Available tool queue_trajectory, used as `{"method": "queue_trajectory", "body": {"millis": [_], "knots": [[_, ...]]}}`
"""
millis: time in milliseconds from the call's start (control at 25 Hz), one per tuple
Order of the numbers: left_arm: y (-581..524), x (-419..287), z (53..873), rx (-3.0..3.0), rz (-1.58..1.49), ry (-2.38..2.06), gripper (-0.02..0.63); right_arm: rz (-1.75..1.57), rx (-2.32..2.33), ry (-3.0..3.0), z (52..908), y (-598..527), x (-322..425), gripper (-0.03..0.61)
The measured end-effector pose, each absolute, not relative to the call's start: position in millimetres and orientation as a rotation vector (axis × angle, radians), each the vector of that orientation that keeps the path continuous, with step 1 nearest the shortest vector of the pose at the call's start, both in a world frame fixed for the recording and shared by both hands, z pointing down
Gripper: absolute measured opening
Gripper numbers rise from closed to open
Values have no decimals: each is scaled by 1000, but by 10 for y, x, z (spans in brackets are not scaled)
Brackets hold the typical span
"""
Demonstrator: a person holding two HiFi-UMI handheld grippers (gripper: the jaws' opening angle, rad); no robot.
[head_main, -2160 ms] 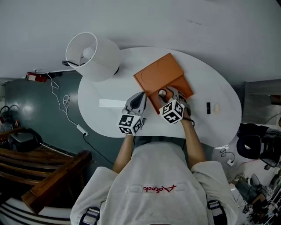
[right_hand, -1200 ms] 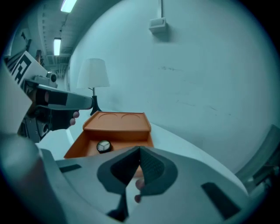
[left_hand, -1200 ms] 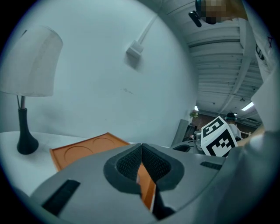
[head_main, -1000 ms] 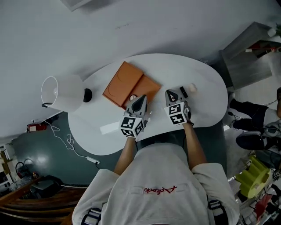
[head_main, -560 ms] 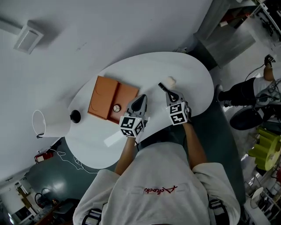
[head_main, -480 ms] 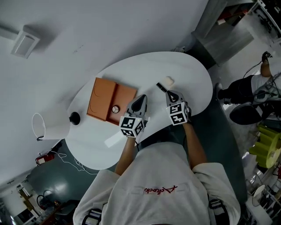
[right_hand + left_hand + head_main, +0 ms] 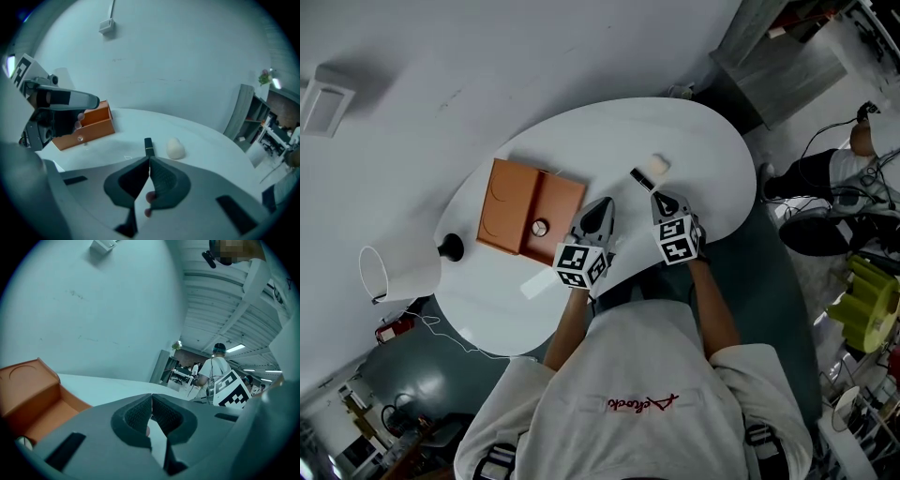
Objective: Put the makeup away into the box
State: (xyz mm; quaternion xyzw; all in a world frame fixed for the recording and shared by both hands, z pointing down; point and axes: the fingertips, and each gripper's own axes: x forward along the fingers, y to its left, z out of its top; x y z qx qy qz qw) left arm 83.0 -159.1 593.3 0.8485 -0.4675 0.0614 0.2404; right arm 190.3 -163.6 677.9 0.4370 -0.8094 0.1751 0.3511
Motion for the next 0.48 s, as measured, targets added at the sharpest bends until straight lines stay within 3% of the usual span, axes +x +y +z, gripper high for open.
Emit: {"method": "queue_trajectory", "body": {"millis": [200,240,280,480], "knots": [[-1629,814,6045,2298,176,-1279,11,482,1084,-2113,6902,-1645,1837,36],[-1641,806,6057,2294,175,-1282,11,487,1068,-2123,6921,-1654,1810,153],[-1654,795,6068,2290,174,-1285,11,491,1049,-2131,6943,-1665,1782,222],[-1715,755,6097,2276,173,-1296,11,478,1003,-2111,7040,-1772,1726,222]]}}
